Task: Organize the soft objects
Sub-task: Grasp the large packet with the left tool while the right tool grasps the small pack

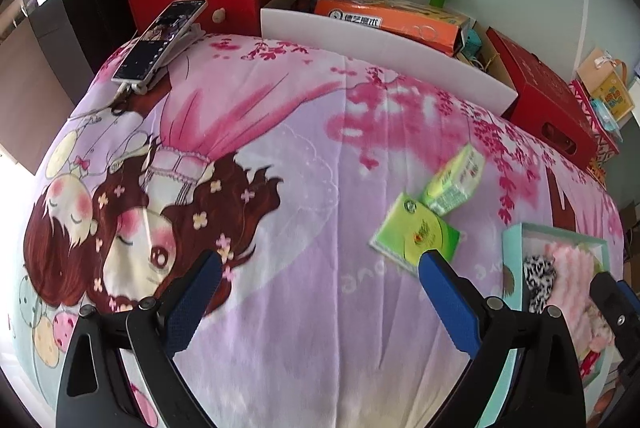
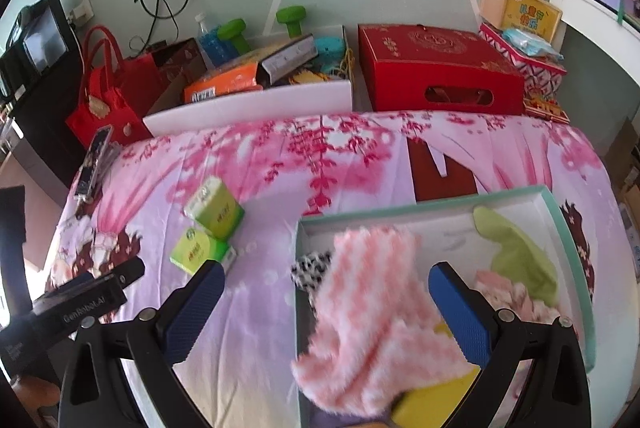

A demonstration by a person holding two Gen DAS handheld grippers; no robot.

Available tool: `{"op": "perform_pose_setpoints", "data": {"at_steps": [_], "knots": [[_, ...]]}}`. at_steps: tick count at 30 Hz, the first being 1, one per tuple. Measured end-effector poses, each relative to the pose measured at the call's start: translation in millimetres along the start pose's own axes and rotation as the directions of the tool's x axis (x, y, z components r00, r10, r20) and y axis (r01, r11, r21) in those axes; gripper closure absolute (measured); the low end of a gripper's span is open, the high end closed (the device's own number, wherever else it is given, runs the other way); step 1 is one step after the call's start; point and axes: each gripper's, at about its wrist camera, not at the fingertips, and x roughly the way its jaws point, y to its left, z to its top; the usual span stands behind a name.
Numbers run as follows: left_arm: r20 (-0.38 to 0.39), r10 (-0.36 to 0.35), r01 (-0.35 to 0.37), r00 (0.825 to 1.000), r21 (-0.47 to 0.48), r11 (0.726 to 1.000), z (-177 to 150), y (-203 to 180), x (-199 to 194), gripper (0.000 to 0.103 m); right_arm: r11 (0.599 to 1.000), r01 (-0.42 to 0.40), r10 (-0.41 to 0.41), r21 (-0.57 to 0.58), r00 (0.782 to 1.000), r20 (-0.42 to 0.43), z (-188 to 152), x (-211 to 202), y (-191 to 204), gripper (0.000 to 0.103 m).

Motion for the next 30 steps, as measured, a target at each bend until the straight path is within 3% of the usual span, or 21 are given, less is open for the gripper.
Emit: {"op": "perform_pose_setpoints", "data": {"at_steps": [6,12,19,30], "knots": [[0.008,-0.019,0.020,1.000,-0.006,1.000,13.5,-0.3,11.5,0.004,1.000,-0.017,0.017,0.021,1.000,0.009,11.6,15.1,5.7,0.000],[-0.001,0.009,-0.009,1.000,0.036,0.999,20.0,-5.6,23.8,0.004,0.999,-0.035,0.036,-0.017,0.999,0.020,19.2,29.5,21.9,0.000],[-0.051,0.004,0.000,0.999,0.080,0.997,17.1,-12.9,36.7,0.004,0.999,-0.044,0.045,-0.031,0.999,0.030,23.7,38.1,26.9,0.000],[-0.089,-0.057,0.070,0.994,0.147,0.987,7.6,-38.3,47.2,0.004,0.999,-0.044,0.044,0.004,0.999,-0.021,19.3,53.4,16.1,0.000]]}}
